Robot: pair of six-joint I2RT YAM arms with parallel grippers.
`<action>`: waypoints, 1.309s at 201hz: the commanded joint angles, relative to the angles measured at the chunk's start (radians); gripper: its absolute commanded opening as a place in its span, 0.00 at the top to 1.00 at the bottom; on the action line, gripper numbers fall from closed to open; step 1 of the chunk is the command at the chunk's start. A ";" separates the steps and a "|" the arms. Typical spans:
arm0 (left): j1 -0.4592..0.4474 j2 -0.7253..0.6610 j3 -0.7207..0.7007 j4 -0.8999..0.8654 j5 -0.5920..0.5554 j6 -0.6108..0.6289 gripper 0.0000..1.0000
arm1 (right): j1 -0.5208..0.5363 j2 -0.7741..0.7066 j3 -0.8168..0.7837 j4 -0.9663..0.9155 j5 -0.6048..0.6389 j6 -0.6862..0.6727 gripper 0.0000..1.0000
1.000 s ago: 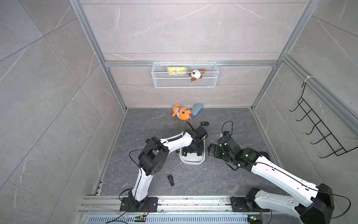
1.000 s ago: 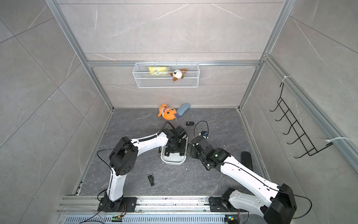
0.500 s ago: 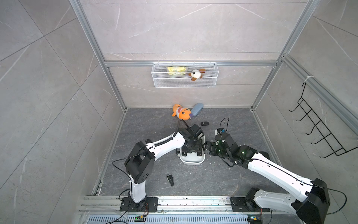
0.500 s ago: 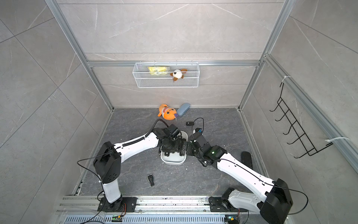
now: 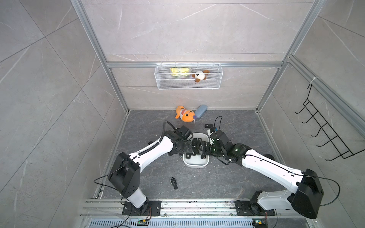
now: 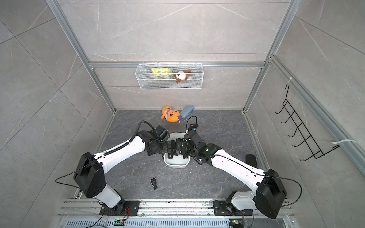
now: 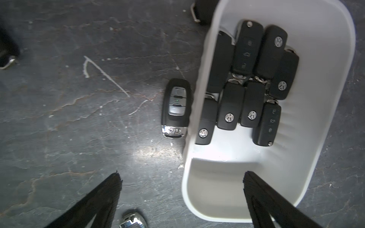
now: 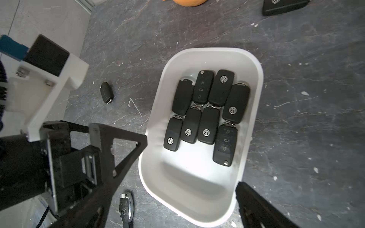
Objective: Place the car key into the storage box
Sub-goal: Pick up the car key from the center of the board.
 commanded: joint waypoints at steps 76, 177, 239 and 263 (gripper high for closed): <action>0.178 0.001 -0.181 0.135 0.128 0.150 0.10 | 0.019 0.058 0.083 0.016 0.005 -0.015 0.00; 0.150 0.124 -0.162 0.228 0.206 0.162 0.17 | 0.019 0.080 0.118 -0.024 0.037 -0.027 0.00; 0.121 0.178 -0.124 0.235 0.210 0.153 0.18 | 0.019 0.083 0.123 -0.044 0.059 -0.036 0.00; 0.119 0.198 -0.103 0.238 0.213 0.156 0.18 | 0.020 0.082 0.120 -0.050 0.069 -0.036 0.00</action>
